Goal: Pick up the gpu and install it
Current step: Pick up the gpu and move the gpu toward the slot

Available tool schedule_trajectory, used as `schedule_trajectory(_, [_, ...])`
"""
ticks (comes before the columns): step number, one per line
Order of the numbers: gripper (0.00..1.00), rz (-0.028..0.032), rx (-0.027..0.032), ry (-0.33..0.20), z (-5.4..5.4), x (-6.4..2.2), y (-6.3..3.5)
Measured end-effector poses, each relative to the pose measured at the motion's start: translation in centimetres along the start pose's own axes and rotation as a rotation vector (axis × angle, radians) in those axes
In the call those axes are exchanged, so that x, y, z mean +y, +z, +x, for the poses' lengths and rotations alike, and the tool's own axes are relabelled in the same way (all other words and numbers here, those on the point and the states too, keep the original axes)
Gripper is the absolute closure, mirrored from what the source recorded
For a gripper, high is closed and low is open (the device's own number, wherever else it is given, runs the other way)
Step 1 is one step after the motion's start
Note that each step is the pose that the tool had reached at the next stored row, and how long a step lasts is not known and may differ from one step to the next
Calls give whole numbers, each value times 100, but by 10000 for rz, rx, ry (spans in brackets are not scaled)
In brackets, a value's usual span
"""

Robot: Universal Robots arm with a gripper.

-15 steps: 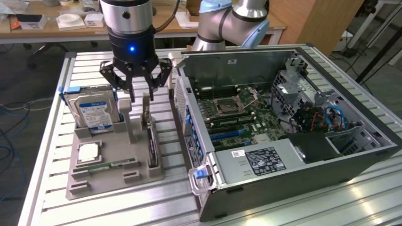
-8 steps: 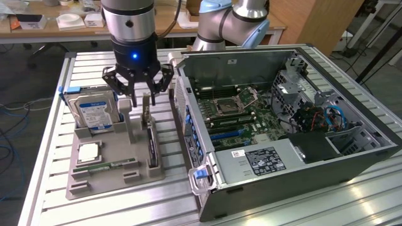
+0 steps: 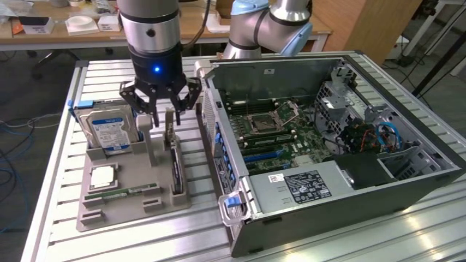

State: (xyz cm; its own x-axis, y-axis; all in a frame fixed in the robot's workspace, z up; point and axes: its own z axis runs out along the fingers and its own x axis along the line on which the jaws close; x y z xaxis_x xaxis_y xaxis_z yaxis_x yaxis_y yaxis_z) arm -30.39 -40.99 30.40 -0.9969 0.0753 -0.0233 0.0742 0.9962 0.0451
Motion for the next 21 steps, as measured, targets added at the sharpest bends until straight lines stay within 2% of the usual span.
schedule_trajectory(21, [53, 1, 1, -1, 0, -45, 156])
